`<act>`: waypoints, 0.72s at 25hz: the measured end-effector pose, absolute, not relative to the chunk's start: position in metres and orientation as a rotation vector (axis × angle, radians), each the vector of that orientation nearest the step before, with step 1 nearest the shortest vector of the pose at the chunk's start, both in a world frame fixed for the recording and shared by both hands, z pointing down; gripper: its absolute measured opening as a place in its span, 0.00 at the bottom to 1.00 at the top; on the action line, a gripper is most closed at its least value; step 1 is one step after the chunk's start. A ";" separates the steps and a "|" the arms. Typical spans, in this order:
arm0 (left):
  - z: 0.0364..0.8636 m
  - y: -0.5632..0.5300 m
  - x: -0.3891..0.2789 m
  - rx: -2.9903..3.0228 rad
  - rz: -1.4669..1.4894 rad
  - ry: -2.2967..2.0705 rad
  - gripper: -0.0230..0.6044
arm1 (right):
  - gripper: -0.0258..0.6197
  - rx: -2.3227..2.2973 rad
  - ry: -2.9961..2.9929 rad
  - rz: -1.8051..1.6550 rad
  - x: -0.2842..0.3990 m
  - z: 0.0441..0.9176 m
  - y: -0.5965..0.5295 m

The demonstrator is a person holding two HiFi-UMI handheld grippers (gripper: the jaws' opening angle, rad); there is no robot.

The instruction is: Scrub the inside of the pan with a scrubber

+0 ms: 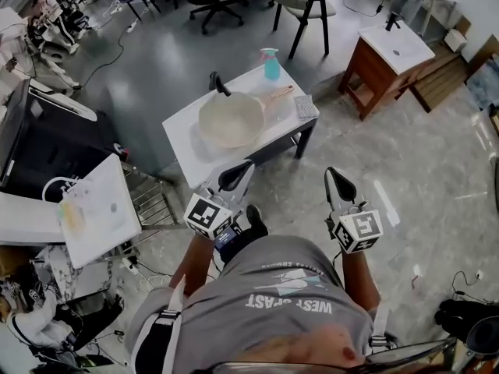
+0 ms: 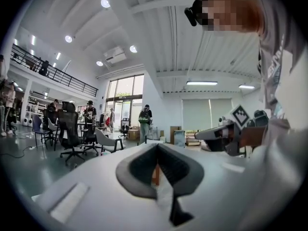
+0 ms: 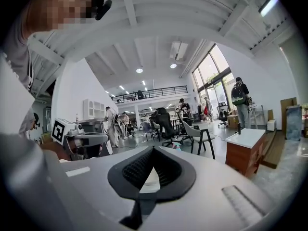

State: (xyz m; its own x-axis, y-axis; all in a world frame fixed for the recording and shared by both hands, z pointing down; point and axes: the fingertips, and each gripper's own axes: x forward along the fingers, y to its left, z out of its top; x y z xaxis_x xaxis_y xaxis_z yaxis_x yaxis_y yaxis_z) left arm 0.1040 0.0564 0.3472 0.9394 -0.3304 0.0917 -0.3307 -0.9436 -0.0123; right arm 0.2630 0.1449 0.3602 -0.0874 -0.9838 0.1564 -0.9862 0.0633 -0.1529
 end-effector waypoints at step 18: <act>0.358 -0.119 0.097 3.102 0.091 -0.386 0.04 | 0.04 2.207 -2.106 0.302 0.267 0.352 -0.025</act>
